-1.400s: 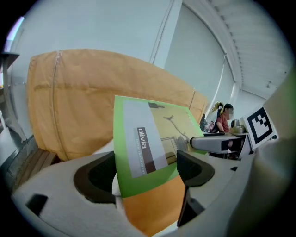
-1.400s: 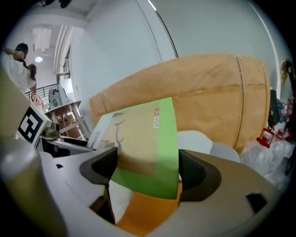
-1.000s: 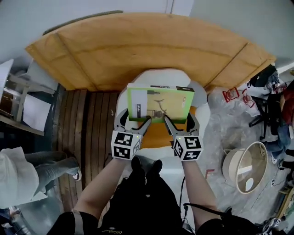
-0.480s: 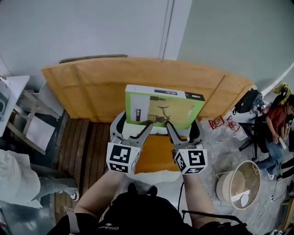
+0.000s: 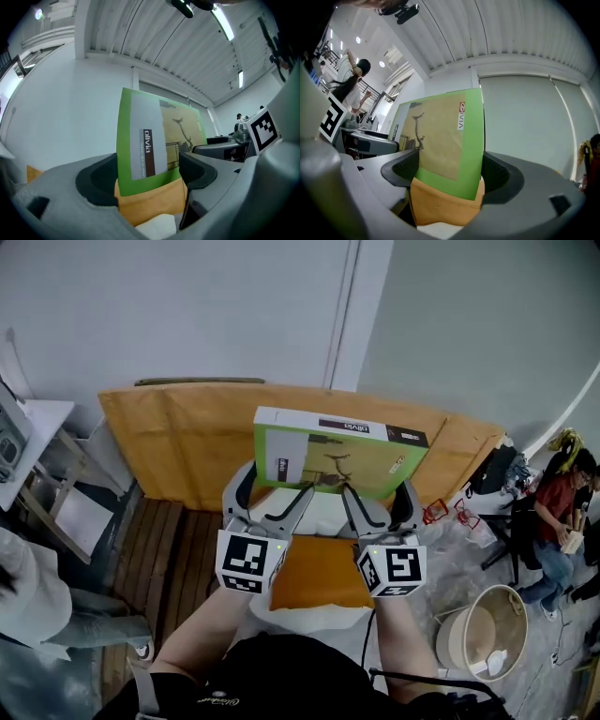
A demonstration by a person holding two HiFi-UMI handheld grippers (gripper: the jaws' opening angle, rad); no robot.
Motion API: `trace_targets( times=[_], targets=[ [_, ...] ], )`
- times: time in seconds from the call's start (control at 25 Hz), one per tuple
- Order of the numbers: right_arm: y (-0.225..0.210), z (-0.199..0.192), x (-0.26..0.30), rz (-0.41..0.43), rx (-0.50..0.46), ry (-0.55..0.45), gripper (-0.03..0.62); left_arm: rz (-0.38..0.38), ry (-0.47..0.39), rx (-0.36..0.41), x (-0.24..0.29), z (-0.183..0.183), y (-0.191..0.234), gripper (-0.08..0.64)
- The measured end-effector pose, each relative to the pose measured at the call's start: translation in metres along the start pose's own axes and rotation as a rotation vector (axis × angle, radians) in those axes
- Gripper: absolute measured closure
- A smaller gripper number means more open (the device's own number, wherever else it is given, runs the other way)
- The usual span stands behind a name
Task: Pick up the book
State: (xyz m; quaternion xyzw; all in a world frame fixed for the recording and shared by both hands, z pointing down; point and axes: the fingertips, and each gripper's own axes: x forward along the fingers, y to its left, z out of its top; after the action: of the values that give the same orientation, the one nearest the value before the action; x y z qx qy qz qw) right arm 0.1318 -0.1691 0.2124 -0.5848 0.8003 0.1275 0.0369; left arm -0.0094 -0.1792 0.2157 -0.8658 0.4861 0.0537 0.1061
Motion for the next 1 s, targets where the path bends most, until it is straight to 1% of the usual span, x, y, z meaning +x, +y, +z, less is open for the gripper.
trace_targets(
  times=[0.24,0.44,1.0],
  targets=[
    [-0.002,-0.004,0.002,0.005,0.009,0.021,0.202,0.005,0.019,-0.012,0.002,-0.003,0.000,0.166],
    [-0.002,-0.008,0.003,0.001,0.021,0.023,0.202,0.003,0.029,-0.004,0.003,-0.004,0.001,0.166],
    [-0.002,-0.009,0.004,0.003,0.021,0.025,0.202,0.006,0.030,-0.009,0.004,-0.004,0.001,0.166]
  ],
)
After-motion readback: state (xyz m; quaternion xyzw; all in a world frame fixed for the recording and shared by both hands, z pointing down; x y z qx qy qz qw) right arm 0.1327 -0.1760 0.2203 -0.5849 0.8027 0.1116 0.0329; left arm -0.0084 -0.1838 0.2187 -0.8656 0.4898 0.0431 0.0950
